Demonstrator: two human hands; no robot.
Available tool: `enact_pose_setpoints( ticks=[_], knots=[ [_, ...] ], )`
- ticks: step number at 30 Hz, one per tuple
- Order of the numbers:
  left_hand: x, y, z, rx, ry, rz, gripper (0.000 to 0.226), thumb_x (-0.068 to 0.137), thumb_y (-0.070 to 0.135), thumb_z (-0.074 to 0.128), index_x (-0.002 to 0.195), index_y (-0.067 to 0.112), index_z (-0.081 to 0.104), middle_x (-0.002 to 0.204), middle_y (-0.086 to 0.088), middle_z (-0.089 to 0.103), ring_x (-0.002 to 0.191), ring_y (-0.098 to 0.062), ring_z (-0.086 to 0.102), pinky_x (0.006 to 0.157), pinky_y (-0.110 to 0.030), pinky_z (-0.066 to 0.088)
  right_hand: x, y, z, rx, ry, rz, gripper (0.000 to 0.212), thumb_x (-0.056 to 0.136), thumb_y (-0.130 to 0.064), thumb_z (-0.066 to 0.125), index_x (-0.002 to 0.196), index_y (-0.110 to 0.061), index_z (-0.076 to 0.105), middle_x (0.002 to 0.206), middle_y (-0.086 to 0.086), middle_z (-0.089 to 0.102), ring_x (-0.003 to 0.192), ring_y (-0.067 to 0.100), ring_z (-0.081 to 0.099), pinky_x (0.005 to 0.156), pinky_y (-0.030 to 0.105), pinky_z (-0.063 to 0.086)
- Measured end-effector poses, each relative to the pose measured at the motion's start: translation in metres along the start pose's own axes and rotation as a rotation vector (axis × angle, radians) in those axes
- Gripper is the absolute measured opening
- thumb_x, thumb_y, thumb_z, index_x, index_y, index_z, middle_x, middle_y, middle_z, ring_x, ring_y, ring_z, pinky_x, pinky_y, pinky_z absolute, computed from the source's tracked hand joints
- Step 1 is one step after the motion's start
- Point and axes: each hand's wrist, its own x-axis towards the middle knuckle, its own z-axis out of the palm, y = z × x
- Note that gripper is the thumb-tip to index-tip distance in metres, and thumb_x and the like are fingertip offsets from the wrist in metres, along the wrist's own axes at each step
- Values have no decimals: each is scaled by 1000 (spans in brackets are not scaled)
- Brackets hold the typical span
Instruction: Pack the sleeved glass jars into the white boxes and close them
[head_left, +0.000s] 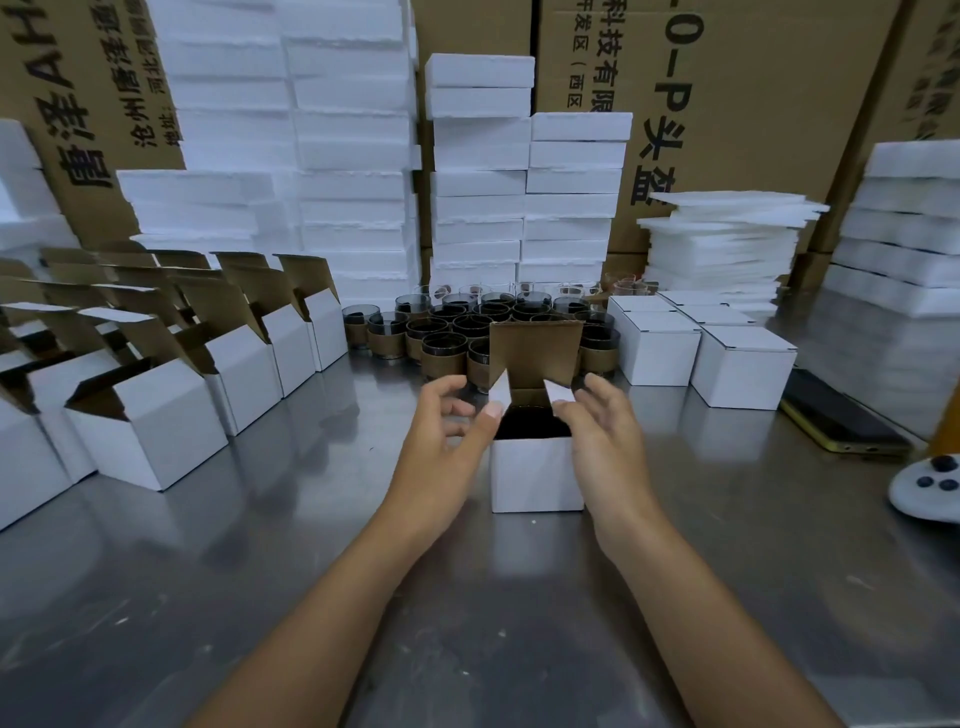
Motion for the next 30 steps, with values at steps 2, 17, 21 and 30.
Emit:
enact_pose_setpoints(
  ticks=[2,17,21,30],
  knots=[
    [1,-1,0,0,-56,-63,44,90,38,54,130,28,38,112,7,51,93,7,51,68,-5,41,0,2,1,-31,-29,6,48,90,-9,54,135,-21,42,122,-8,53,100,-1,54,65,-1,39],
    [1,-1,-3,-156,-102,45,37,91,6,51,100,42,50,100,13,57,83,16,56,67,-1,41,-4,-2,-1,-54,-114,-76,39,84,1,52,95,-36,56,94,-5,63,71,-7,58,57,3,41],
    [0,0,-4,-167,-136,38,19,94,8,49,96,25,58,97,12,62,86,10,58,72,-5,44,-4,-4,-2,3,-69,-39,32,90,-1,44,83,-25,63,87,-9,64,65,-7,58,50,7,41],
    [1,3,-5,-209,-98,-39,28,92,38,39,94,27,64,105,8,66,108,-13,57,105,-36,36,-14,-4,6,-39,-142,-205,39,73,-64,50,92,-32,60,90,-21,62,77,-16,55,63,2,39]
  ],
)
